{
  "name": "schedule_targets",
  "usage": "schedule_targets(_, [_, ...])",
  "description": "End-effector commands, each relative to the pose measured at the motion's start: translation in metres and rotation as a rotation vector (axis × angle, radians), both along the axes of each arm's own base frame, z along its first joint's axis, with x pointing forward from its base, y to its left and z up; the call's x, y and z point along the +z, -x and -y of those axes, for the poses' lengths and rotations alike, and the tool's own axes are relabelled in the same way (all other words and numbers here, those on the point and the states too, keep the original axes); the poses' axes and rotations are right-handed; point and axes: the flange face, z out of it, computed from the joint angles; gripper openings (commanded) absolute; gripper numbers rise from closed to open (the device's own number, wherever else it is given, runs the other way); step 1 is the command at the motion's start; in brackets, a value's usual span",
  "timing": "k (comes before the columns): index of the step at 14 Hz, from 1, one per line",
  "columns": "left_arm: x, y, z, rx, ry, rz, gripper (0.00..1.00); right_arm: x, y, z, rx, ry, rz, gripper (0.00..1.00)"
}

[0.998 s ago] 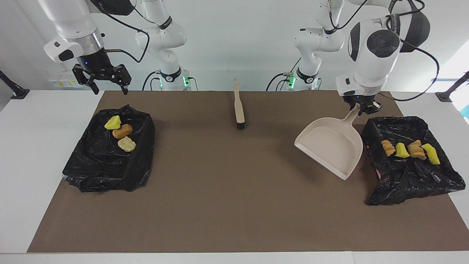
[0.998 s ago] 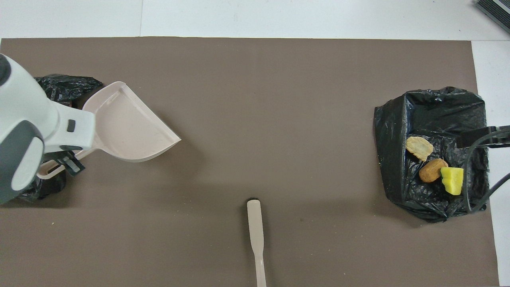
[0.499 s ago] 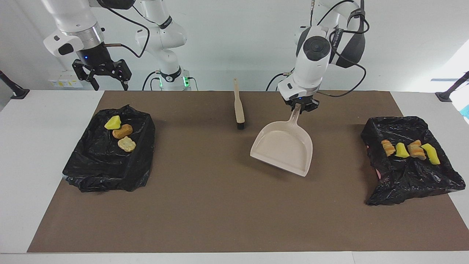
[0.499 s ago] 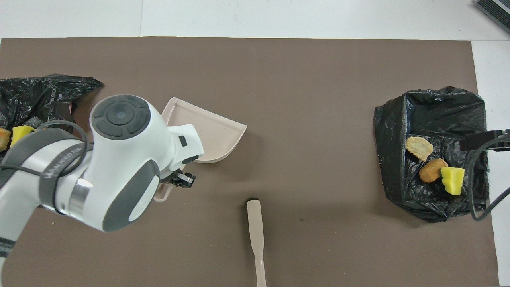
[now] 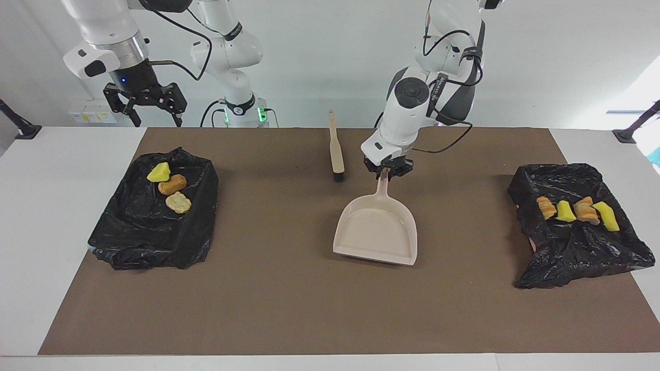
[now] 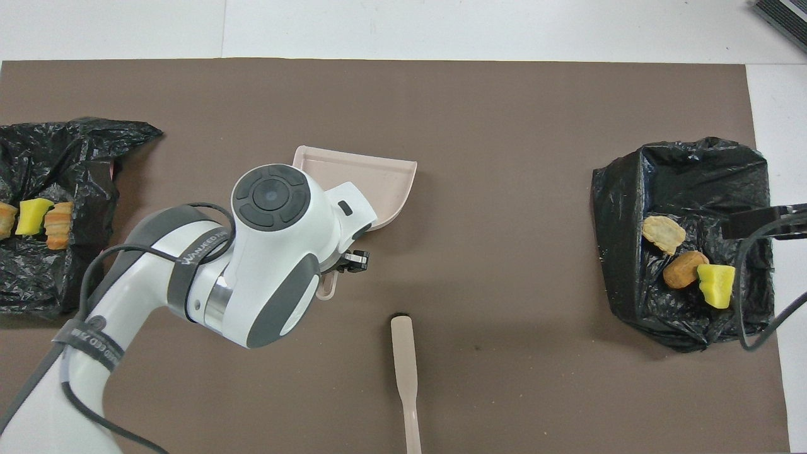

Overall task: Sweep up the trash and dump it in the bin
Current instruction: 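Bring the empty dustpan back to the table center with the left gripper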

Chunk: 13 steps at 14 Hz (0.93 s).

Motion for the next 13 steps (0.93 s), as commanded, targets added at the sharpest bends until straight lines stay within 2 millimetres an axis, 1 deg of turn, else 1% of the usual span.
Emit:
schedule_targets(1, [-0.006, -0.022, 0.03, 0.052, 0.036, 0.039, 0.0, 0.004, 0.002, -0.009, 0.02, -0.007, 0.005, 1.0])
schedule_targets(2, [-0.009, -0.026, 0.033, 0.056, 0.041, 0.044, 0.0, 0.004, 0.001, -0.009, 0.02, -0.007, 0.005, 1.0])
schedule_targets(4, [-0.019, -0.029, 0.036, 0.11, 0.046, 0.05, 0.0, 0.004, 0.001, -0.004, 0.019, -0.006, 0.003, 1.0])
schedule_targets(5, [-0.029, -0.018, 0.053, 0.122, 0.041, 0.044, 0.0, 0.003, 0.001, -0.002, 0.022, -0.006, 0.003, 1.0])
schedule_targets(6, [-0.048, 0.002, 0.083, 0.145, 0.027, 0.036, 0.0, 0.004, 0.001, -0.004, 0.029, -0.006, 0.003, 1.0])
schedule_targets(7, [-0.058, 0.008, 0.096, 0.189, 0.019, 0.047, 0.0, 0.004, 0.001, -0.008, 0.036, -0.006, 0.003, 1.0])
schedule_targets(8, [-0.059, 0.008, 0.097, 0.192, 0.02, 0.05, 0.14, 0.004, 0.001, -0.009, 0.037, -0.006, 0.003, 1.0])
schedule_targets(9, [-0.058, 0.004, 0.093, 0.198, 0.021, 0.056, 0.99, 0.005, 0.002, -0.009, 0.039, -0.006, 0.002, 1.0])
schedule_targets(10, [-0.057, 0.001, 0.087, 0.2, 0.012, 0.058, 1.0, 0.005, 0.003, -0.009, 0.04, -0.007, -0.004, 1.0])
schedule_targets(11, [-0.051, -0.006, 0.078, 0.209, 0.014, 0.064, 1.0, 0.004, 0.004, -0.009, 0.039, -0.007, -0.008, 1.0])
schedule_targets(12, [-0.043, -0.018, 0.06, 0.226, 0.015, 0.065, 1.0, 0.005, 0.003, -0.009, 0.039, -0.007, -0.006, 1.0])
schedule_targets(13, [-0.031, -0.029, 0.042, 0.254, 0.019, 0.069, 1.0, 0.005, 0.003, -0.009, 0.039, -0.007, -0.006, 1.0])
